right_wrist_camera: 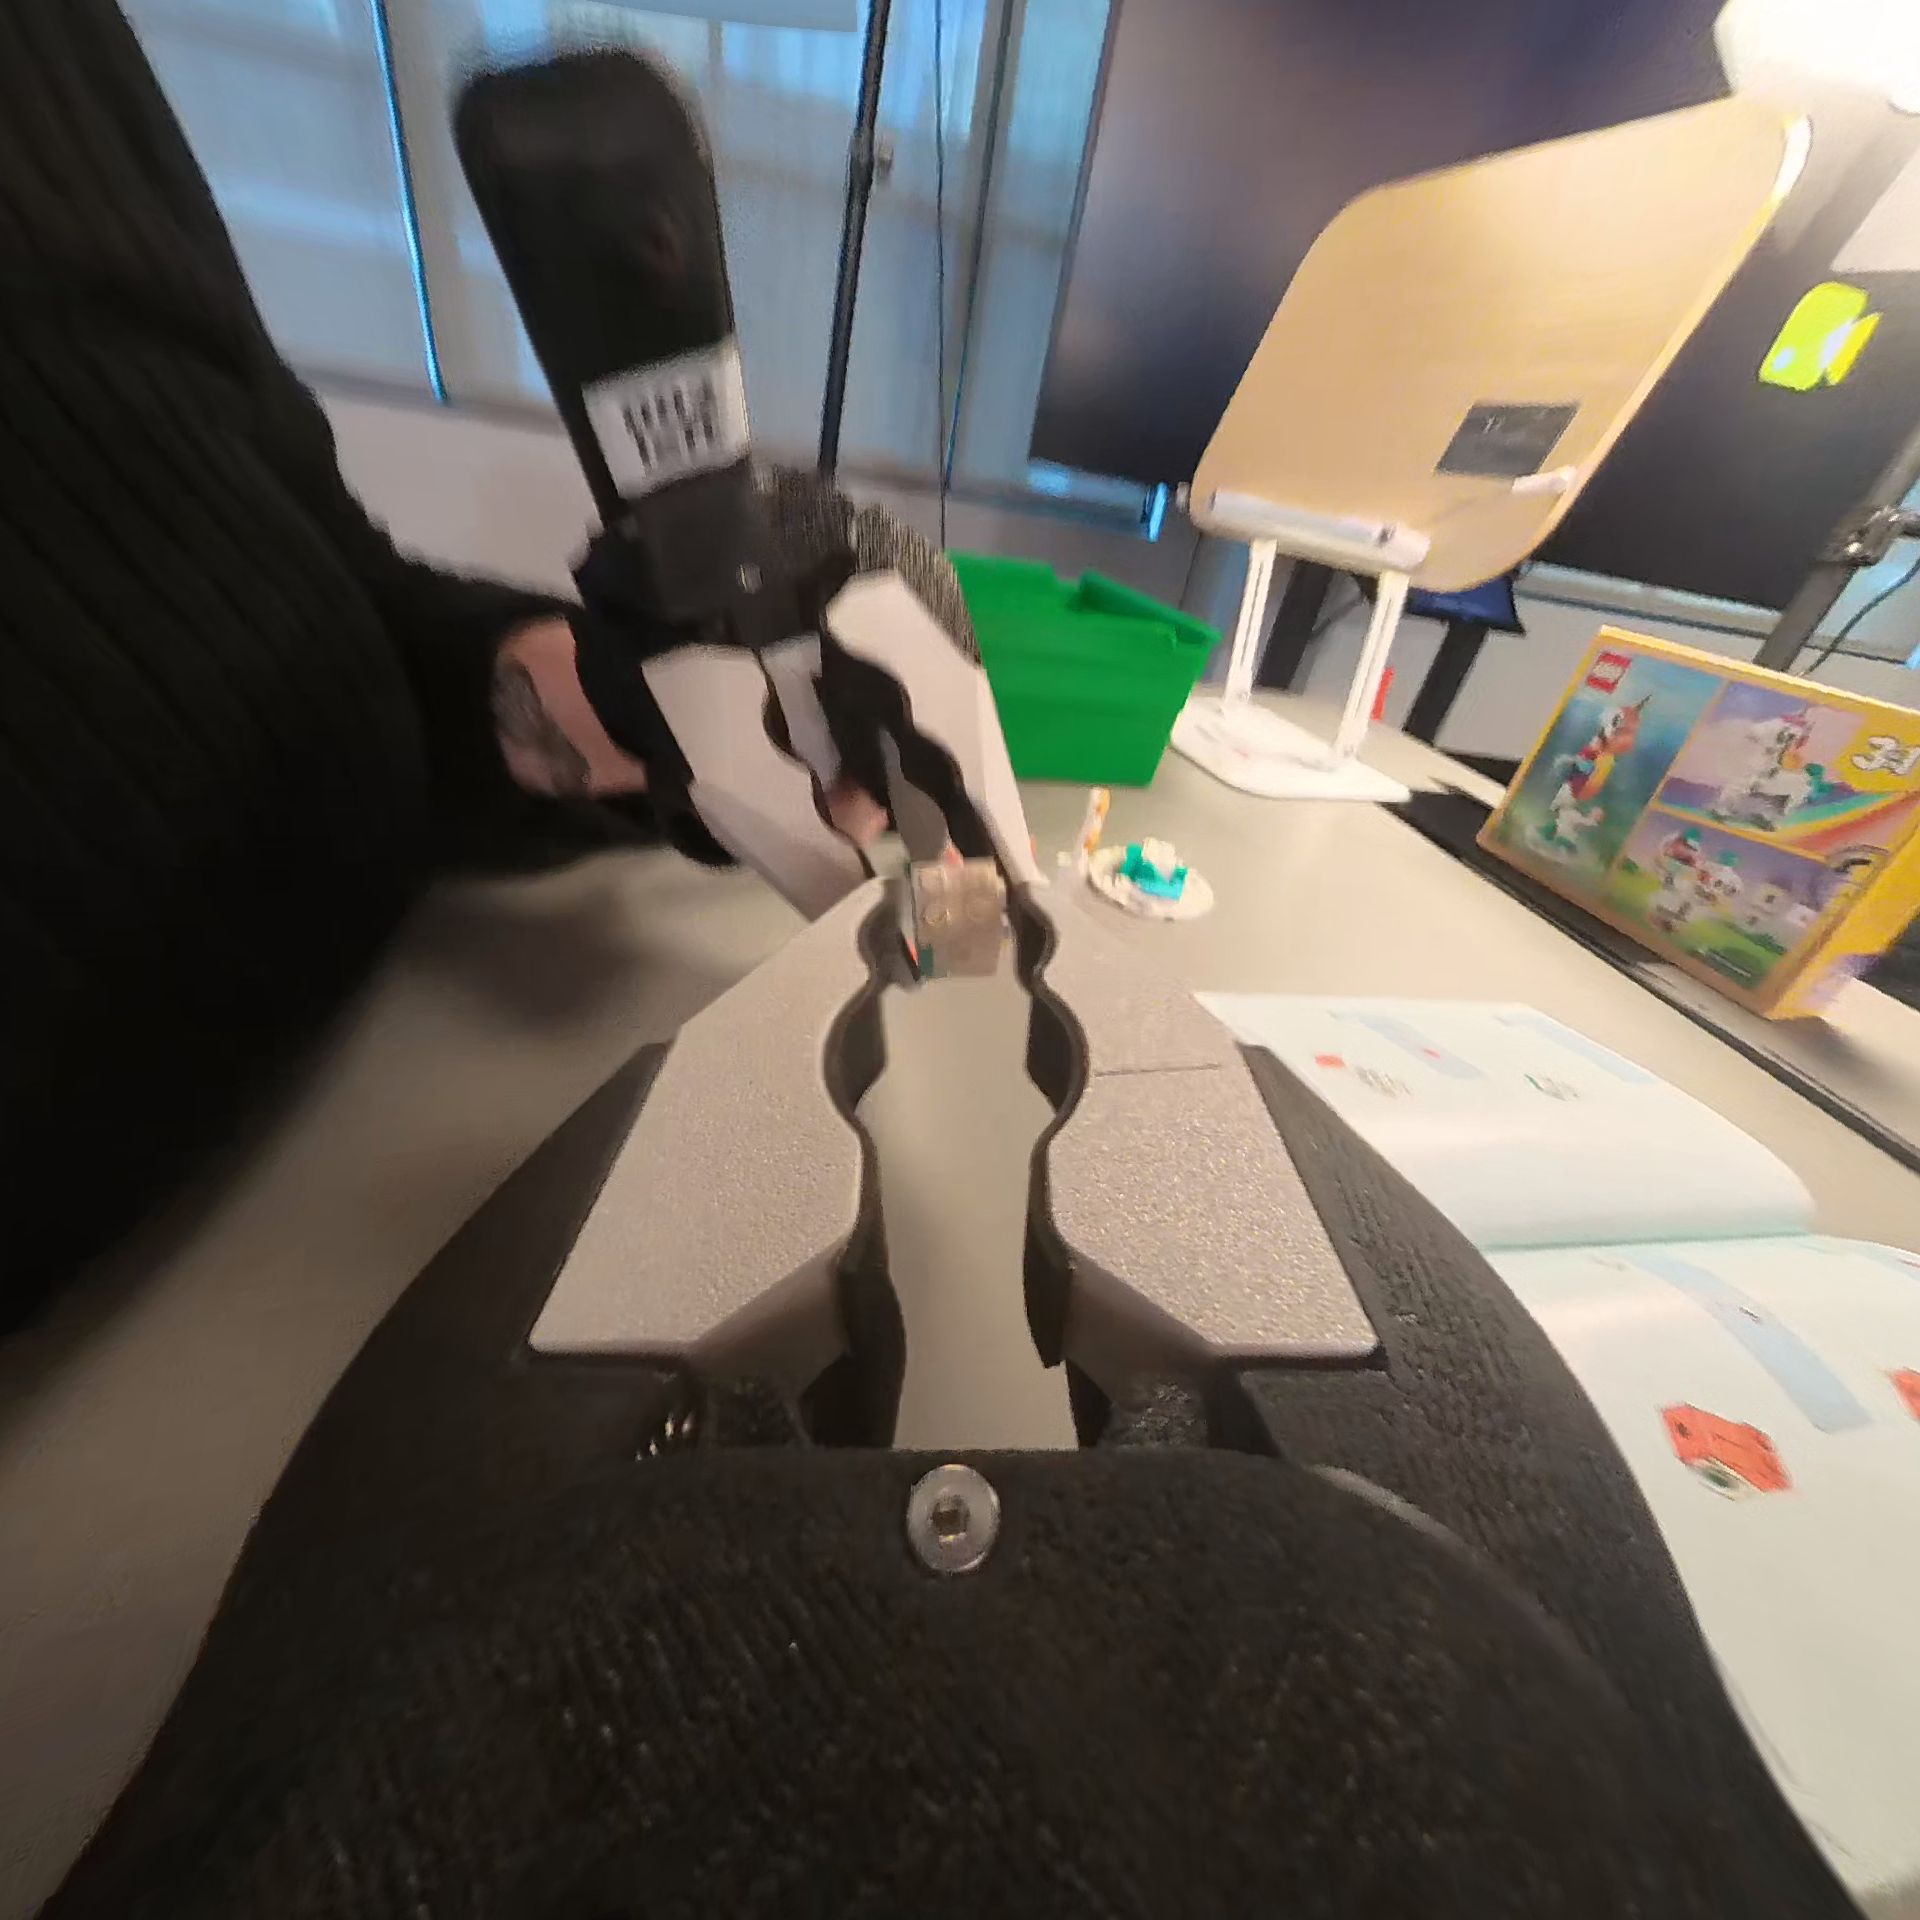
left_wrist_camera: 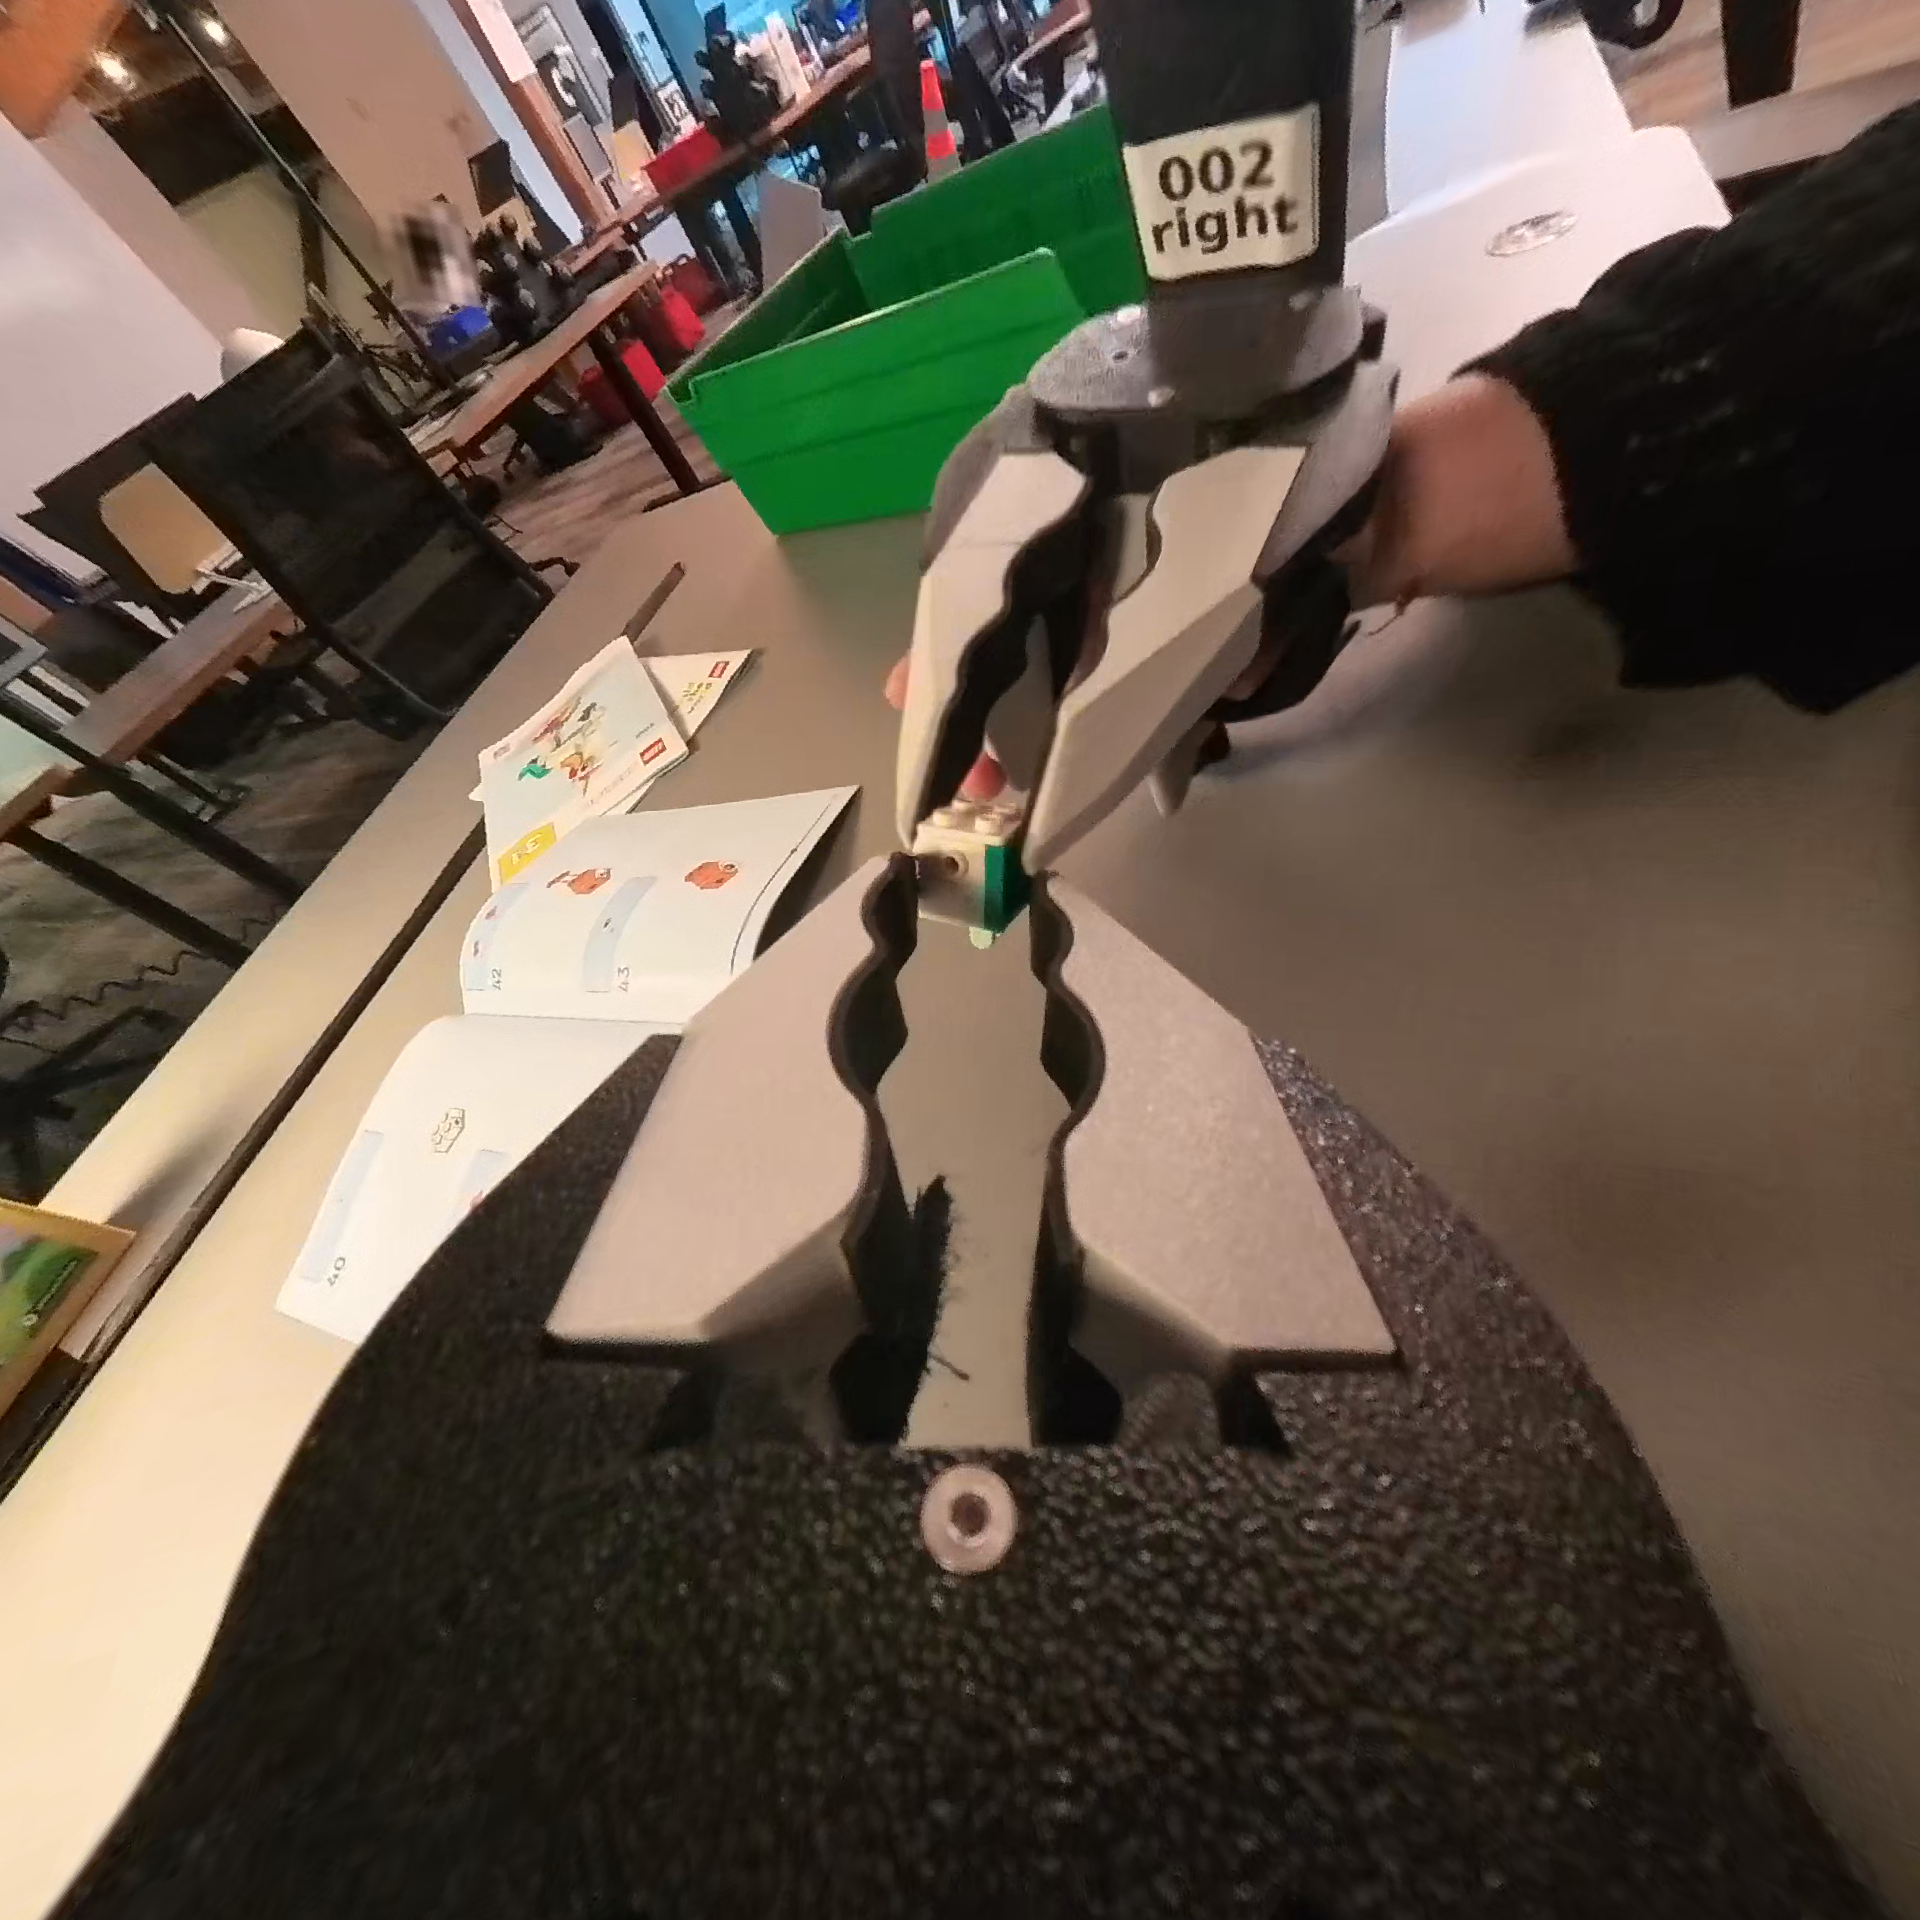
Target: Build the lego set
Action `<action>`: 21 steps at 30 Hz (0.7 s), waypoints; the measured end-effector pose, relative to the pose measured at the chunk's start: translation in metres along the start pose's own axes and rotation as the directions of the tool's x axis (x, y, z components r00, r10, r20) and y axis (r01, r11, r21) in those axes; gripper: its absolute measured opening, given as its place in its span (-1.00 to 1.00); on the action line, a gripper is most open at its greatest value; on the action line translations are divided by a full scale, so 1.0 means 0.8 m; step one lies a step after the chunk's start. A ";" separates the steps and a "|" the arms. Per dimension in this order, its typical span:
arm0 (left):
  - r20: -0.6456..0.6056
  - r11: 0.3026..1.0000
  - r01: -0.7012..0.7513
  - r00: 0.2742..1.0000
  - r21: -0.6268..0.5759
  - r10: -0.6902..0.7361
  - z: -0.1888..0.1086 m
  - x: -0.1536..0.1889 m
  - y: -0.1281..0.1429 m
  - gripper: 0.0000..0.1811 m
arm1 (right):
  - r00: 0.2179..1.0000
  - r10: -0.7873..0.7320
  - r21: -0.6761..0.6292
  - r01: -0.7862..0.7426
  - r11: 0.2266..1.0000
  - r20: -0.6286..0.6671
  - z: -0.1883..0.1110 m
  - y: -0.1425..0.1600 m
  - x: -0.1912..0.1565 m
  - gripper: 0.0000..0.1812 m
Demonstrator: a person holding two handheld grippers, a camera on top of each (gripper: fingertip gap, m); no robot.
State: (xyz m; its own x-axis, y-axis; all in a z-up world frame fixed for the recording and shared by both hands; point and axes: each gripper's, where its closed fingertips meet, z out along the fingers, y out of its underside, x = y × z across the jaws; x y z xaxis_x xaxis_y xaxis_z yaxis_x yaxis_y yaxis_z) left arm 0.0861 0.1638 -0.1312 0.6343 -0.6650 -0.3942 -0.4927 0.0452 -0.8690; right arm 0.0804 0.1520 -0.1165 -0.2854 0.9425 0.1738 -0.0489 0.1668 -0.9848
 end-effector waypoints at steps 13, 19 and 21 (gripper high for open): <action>-0.324 0.975 0.218 0.926 0.037 -0.195 -0.023 0.037 -0.013 -0.82 | 0.973 0.068 0.017 -0.073 0.997 0.220 -0.008 -0.006 -0.039 -0.84; -0.208 0.968 0.247 0.950 0.039 -0.234 -0.018 0.021 -0.003 -0.82 | 0.991 0.046 0.003 -0.047 0.999 0.127 0.000 -0.003 -0.027 -0.82; -0.108 0.969 0.237 0.967 0.065 -0.229 -0.028 0.001 0.002 -0.82 | 0.995 0.069 0.023 -0.071 0.997 0.073 0.000 -0.006 -0.015 -0.74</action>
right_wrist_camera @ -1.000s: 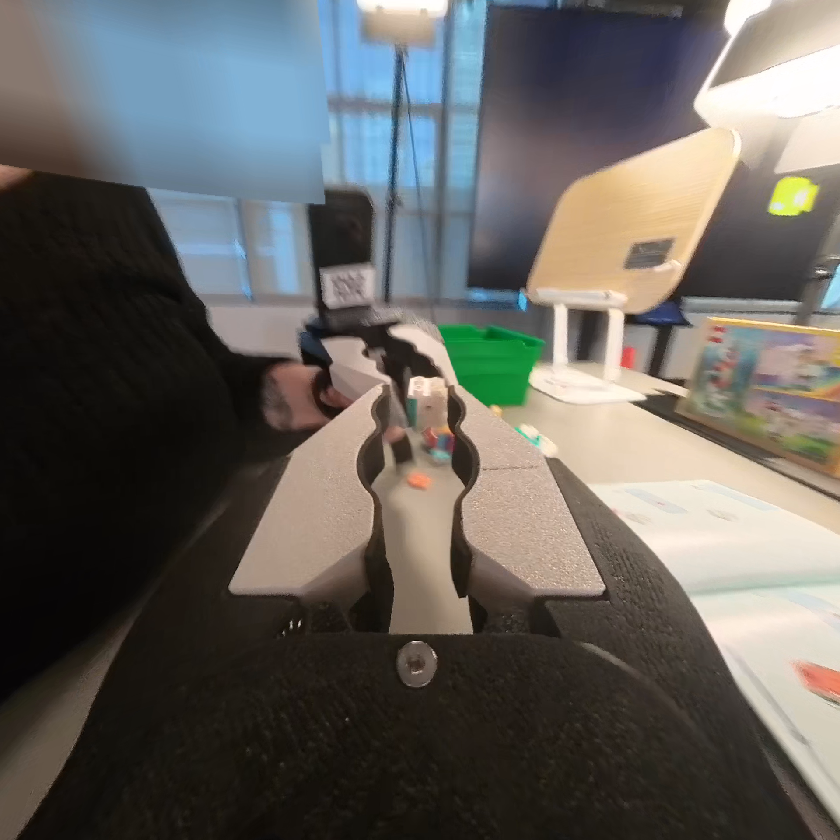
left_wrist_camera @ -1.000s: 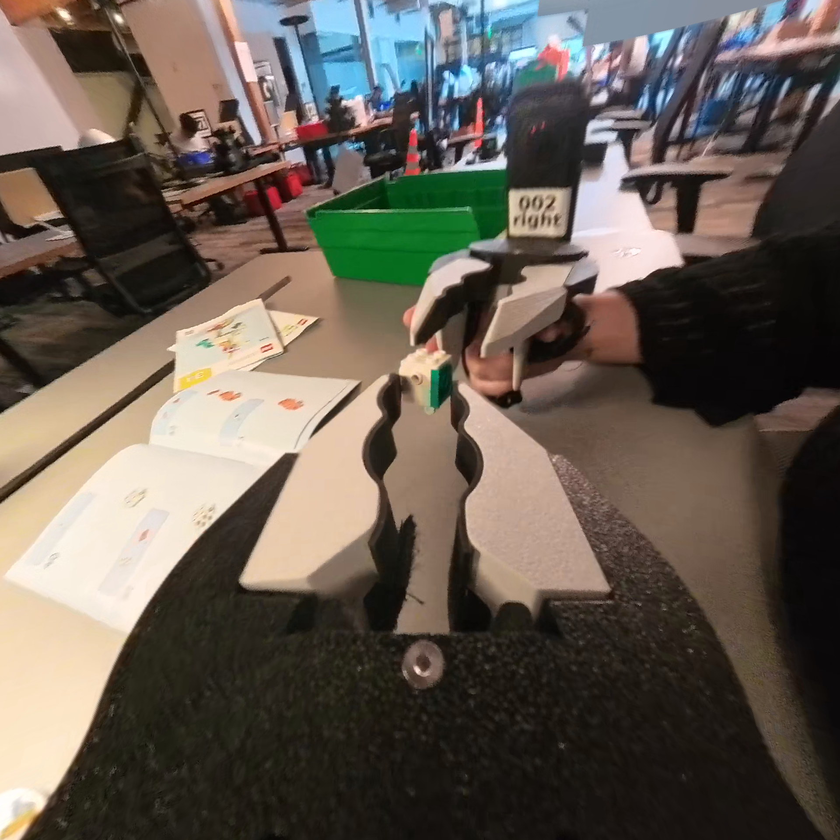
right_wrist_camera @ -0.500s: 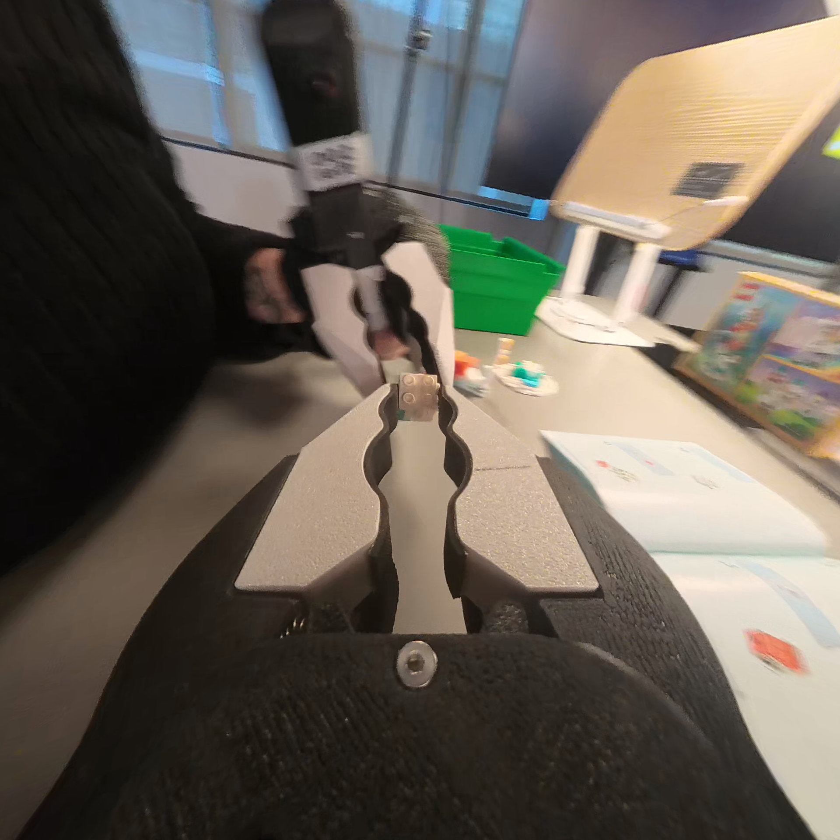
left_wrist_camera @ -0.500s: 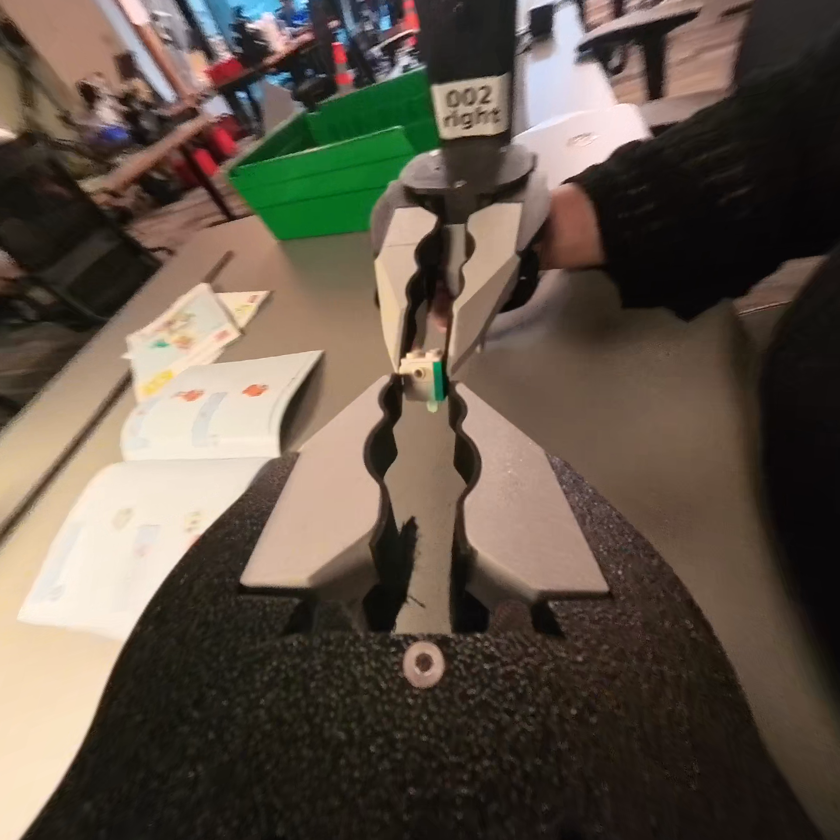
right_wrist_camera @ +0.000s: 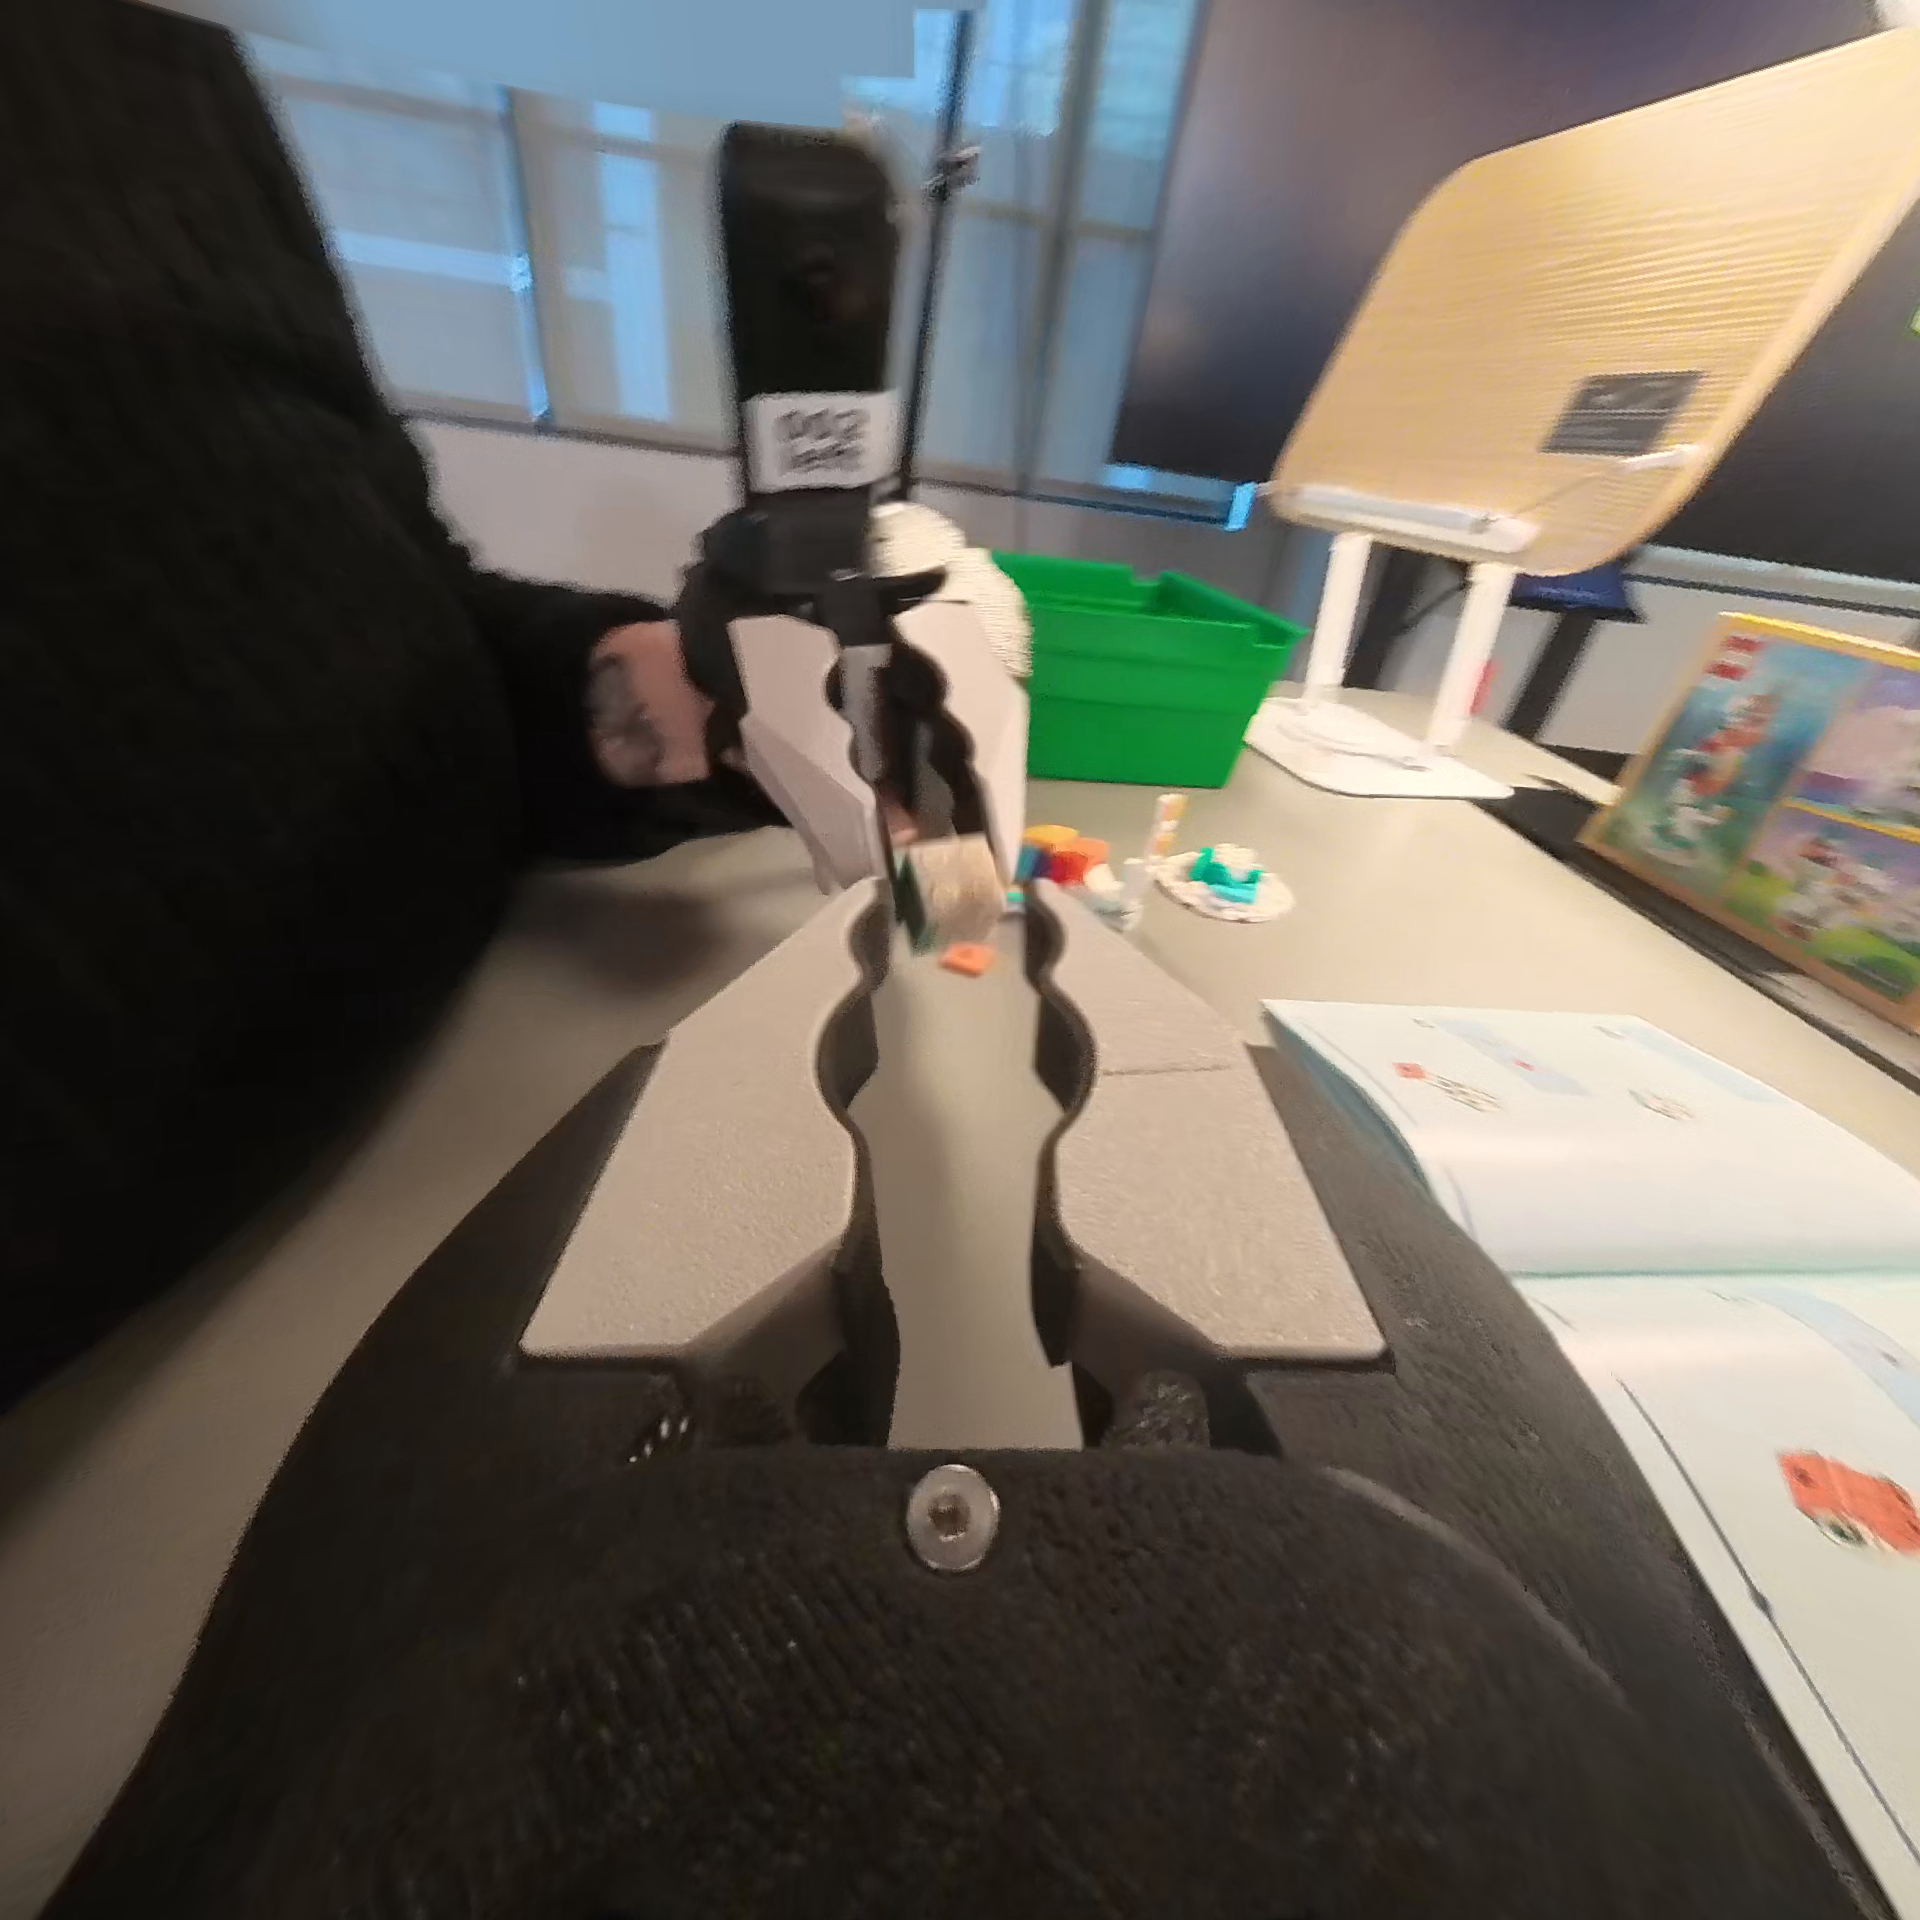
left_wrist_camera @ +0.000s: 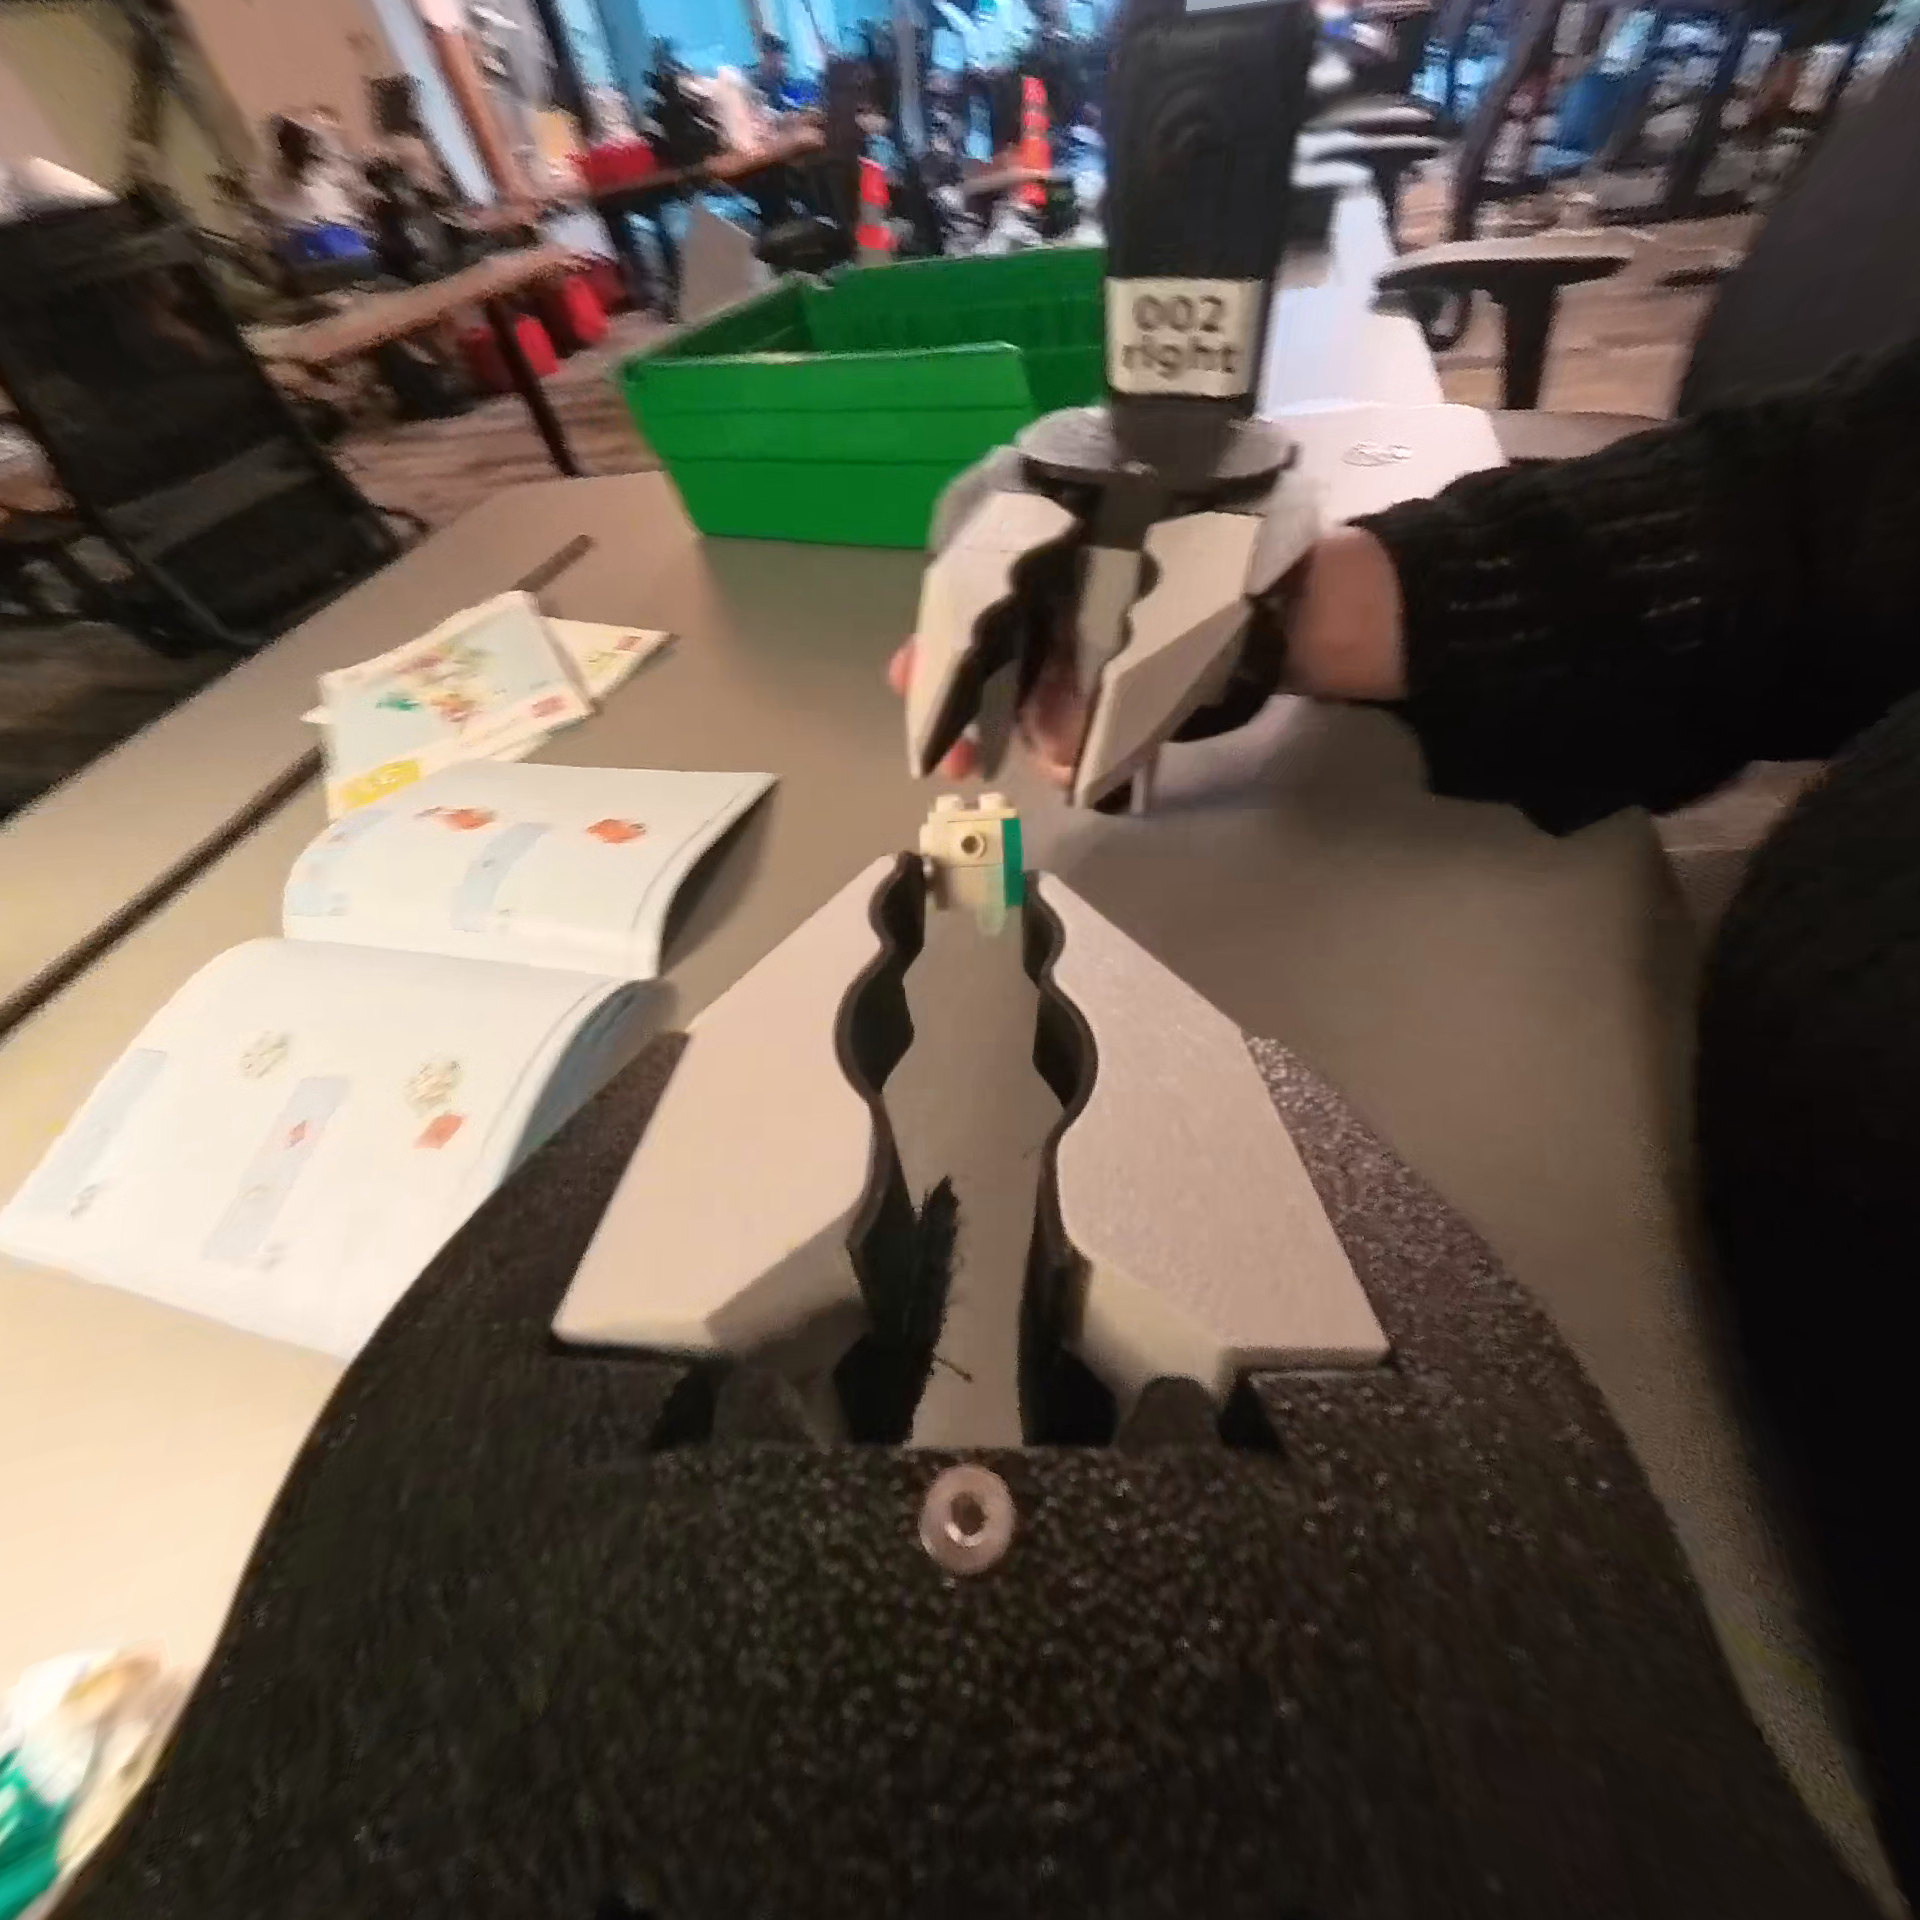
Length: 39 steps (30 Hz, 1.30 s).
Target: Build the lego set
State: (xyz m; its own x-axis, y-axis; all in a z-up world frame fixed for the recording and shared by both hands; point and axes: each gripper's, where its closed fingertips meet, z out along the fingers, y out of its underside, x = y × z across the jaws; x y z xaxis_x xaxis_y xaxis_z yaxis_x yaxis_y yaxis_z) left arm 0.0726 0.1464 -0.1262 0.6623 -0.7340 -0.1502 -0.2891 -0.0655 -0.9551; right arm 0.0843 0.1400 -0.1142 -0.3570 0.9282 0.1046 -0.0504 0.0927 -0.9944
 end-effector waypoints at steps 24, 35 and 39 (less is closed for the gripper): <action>0.582 0.943 -0.082 0.803 0.323 -0.129 -0.183 -0.086 0.001 -0.82 | 0.961 0.014 -0.612 -0.187 0.768 -0.275 0.162 0.126 0.007 -0.69; 0.561 0.930 -0.086 0.816 0.357 -0.140 -0.186 -0.078 -0.007 -0.82 | 0.955 0.064 -0.632 -0.241 0.737 -0.290 0.165 0.134 0.005 -0.84; 0.535 0.932 -0.086 0.836 0.353 -0.126 -0.179 -0.073 -0.010 -0.82 | 0.960 0.064 -0.635 -0.229 0.738 -0.272 0.165 0.134 0.001 -0.84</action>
